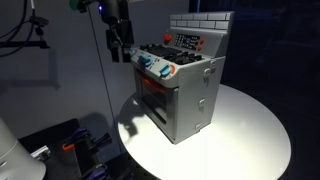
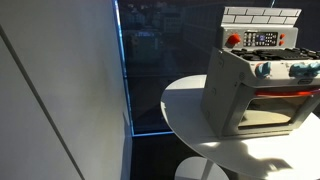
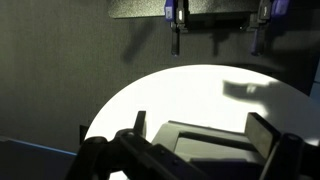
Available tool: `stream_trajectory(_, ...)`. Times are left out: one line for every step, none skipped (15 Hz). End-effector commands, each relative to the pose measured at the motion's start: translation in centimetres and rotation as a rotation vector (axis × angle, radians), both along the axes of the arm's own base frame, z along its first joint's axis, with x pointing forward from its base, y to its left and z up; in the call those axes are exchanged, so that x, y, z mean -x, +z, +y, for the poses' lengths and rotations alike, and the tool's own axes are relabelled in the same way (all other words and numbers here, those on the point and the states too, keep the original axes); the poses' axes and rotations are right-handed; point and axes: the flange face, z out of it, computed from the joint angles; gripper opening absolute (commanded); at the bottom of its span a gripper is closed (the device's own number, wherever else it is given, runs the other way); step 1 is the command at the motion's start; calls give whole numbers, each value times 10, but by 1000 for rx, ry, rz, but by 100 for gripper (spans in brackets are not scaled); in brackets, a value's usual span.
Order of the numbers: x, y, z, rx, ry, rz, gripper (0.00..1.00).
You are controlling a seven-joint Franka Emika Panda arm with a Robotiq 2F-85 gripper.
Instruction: Press the top button on the right side of the stove
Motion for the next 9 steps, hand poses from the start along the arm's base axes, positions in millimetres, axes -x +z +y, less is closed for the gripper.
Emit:
stream_trajectory(-26, 21, -18, -10, -79, -80, 100)
stream_trajectory(-31, 24, -22, -13, -99, -107, 100)
stream_trajectory(-37, 29, -28, -19, -124, -137, 100)
stream_trajectory(-43, 32, -33, -25, -145, -164, 100)
stream_trajectory(-49, 35, -39, -34, -168, -192, 100)
stream_trajectory(-54, 38, -45, -37, -188, -219, 100)
stream_trajectory(-59, 40, -50, -47, -208, -249, 100)
stream_trajectory(-64, 42, -55, -56, -233, -279, 100)
stream_trajectory(-69, 43, -60, -65, -255, -309, 100)
